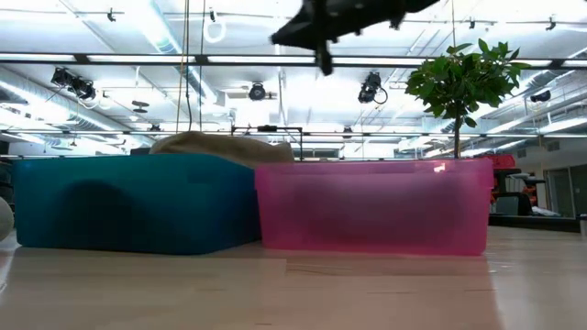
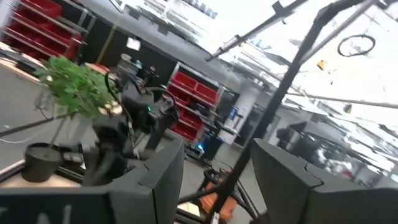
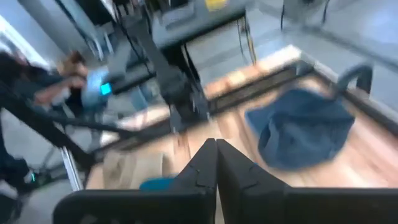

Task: Pick & Place hat
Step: Put the brown cap into the blue bin

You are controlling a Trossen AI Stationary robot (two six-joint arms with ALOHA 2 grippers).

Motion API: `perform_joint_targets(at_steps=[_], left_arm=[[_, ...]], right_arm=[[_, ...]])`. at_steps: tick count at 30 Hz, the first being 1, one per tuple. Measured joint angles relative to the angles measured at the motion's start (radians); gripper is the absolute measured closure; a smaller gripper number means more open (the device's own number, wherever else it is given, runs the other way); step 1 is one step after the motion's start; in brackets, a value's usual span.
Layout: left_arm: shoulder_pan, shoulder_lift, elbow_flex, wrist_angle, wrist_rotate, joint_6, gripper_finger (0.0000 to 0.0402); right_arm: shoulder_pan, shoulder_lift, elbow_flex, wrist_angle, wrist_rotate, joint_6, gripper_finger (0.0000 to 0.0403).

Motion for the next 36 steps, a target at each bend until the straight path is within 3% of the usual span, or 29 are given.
perform_joint_targets(at_steps=[6,11,16,21,36], left_arm=[[-0.001,0.014,0.000,-0.029,0.027,-0.029,0.0209],[-0.001,0.044,0.000,-0.025,0.109,-0.017,0.0209],[-0.001,0.088,0.000,-0.035,0.124,0.055,0.0209],[0.000,0.138,0.000,-0.046,0.121,0.121,0.0209],[-0.110,0.208,0.000,-0.007,0.153,-0.110,0.0225]], right_arm=[[-0.014,-0.215,-0.287,0.253,0.000,0.038,0.0399],[-0.014,-0.384,-0.484,0.413,0.001,0.046,0.0395],[-0.016,-0.509,-0.680,0.617,0.029,0.068,0.0395],[-0.016,-0.573,-0.849,0.849,0.036,0.136,0.0394],[-0.015,-0.632,-1.143,1.243,0.037,0.121,0.0394]])
